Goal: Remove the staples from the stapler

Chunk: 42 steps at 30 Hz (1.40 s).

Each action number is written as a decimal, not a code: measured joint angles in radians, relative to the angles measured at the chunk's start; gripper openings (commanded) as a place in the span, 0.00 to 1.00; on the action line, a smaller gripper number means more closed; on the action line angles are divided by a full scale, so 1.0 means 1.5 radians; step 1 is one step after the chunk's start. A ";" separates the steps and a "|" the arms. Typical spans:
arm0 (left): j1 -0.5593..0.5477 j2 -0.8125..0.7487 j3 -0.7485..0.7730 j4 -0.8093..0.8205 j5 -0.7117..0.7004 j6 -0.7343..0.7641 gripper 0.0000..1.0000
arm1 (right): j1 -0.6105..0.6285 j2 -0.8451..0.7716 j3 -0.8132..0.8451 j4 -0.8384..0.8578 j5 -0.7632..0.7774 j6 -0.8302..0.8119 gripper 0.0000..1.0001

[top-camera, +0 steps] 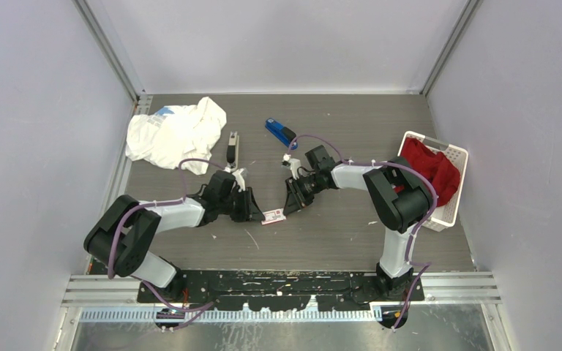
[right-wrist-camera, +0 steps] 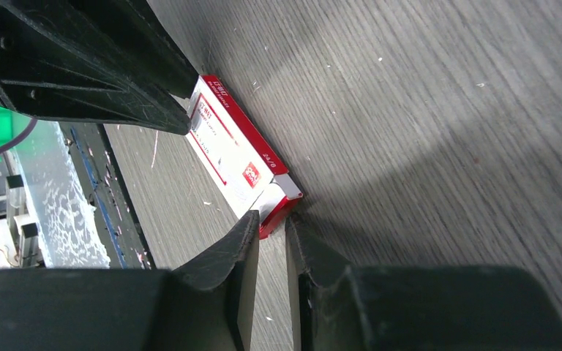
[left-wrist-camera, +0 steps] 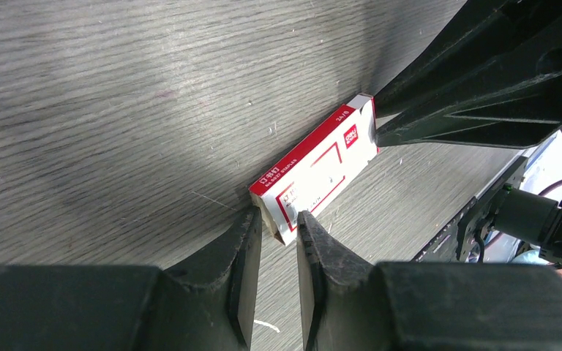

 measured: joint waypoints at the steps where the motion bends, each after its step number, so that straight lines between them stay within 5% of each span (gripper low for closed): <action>1: 0.000 0.000 0.000 0.000 0.000 0.000 0.27 | 0.000 0.000 0.000 0.000 0.000 0.001 0.26; 42: -0.001 -0.005 -0.003 -0.004 0.000 0.002 0.27 | -0.007 0.000 0.000 0.014 -0.001 0.016 0.28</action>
